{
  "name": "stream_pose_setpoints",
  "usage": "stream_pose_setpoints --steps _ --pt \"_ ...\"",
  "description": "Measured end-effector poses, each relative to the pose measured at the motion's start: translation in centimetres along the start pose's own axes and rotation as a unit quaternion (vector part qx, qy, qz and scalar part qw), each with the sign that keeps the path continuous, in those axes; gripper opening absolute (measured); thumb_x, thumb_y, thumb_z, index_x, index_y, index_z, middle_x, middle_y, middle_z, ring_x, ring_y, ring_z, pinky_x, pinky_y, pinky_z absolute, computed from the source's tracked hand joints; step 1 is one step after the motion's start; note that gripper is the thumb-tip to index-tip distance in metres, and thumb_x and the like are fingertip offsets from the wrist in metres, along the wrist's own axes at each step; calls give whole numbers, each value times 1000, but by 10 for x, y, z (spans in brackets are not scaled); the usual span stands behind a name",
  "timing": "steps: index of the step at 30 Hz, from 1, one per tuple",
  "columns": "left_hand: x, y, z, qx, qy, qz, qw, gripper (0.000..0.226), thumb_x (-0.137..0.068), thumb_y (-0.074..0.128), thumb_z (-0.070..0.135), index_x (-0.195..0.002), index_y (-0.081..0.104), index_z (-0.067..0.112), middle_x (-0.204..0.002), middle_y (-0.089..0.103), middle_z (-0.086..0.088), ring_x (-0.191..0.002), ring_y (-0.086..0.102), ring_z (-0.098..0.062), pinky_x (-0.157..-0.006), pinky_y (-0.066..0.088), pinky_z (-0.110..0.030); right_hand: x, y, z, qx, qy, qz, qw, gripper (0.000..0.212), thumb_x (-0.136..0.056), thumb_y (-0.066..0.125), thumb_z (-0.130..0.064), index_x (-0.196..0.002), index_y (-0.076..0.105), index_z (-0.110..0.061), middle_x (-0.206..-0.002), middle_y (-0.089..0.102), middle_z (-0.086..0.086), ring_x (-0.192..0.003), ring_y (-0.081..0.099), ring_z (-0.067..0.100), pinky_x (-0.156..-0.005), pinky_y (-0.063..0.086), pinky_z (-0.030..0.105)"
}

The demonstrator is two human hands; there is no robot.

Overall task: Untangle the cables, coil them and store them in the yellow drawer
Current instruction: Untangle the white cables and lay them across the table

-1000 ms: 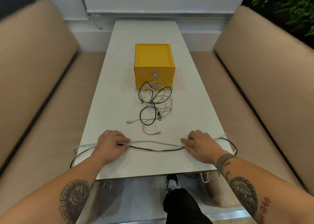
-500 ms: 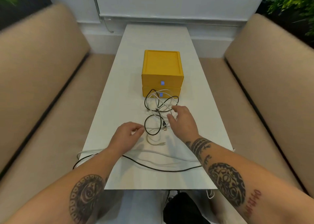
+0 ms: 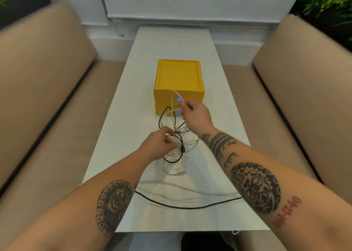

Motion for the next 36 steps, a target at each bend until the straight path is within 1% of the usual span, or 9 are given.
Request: stream_pose_setpoints --steps 2,8,16,18,21,25,28,32,36 --pt "1 -2 4 29 10 19 999 34 -92 66 37 -123 56 29 -100 70 14 -94 66 -11 -74 53 -28 -8 -15 -27 -44 -25 35 998 28 -101 53 -35 -91 70 -16 -77 68 5 -69 64 26 -67 55 43" --pt "10 -14 23 64 31 91 993 37 -100 55 35 -135 55 22 -121 62 9 -115 56 -13 -90 40 -26 -10 -66 -117 -208 -79 91 971 13 -99 60 -29 -99 71 -21 -76 67 -3 -57 59 9 -49 44 16" --pt "32 -66 104 263 123 175 941 39 -99 57 30 -137 50 23 -127 57 15 -105 58 1 -85 48 -25 23 -89 -168 -214 -211 87 950 14 -99 61 -25 -97 74 -19 -70 61 -1 -55 49 5 -59 45 31" --pt "39 -80 123 328 145 165 919 41 -94 62 23 -134 51 22 -126 60 15 -99 62 -2 -79 50 -29 33 -85 -168 -182 -216 77 956 18 -98 62 -25 -94 74 -12 -69 61 -1 -53 49 2 -62 45 32" --pt "48 -96 140 456 124 93 876 50 -77 61 29 -126 54 25 -121 70 2 -95 64 -16 -75 46 -33 50 -83 -163 -168 -207 59 962 14 -98 62 -23 -92 75 -22 -63 60 -6 -51 49 1 -56 44 24" --pt "57 -104 141 379 167 48 909 37 -89 66 41 -119 59 20 -97 68 0 -87 60 -17 -75 45 -35 70 -84 -159 -196 -205 -15 959 17 -100 58 -11 -107 73 -6 -60 64 -17 -53 56 -5 -52 41 10" --pt "66 -103 146 406 177 89 892 22 -106 47 30 -99 62 15 -78 61 -3 -75 59 -16 -71 53 -34 83 -86 -155 -182 -239 -59 952 18 -101 57 -12 -108 73 -9 -70 69 -21 -66 61 -7 -64 44 9" --pt "73 -120 156 540 155 151 814 27 -109 37 25 -93 56 15 -65 52 2 -62 58 -15 -63 51 -28 86 -80 -124 -180 -176 -17 968 29 -104 45 -36 -114 71 -27 -104 68 -11 -89 61 6 -77 47 25" --pt "86 -132 166 643 164 129 736 27 -110 34 28 -92 51 16 -65 46 1 -62 57 -15 -62 50 -26 81 -57 -84 7 -73 -28 997 60 -98 58 -25 -153 35 -24 -153 37 3 -110 57 15 -90 45 27"
Point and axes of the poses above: each hand's wrist, its own x-axis away from the middle knuckle, its own y-axis out of the palm, z = x × y, the point moved 1 cm from there along -x, towards the middle knuckle
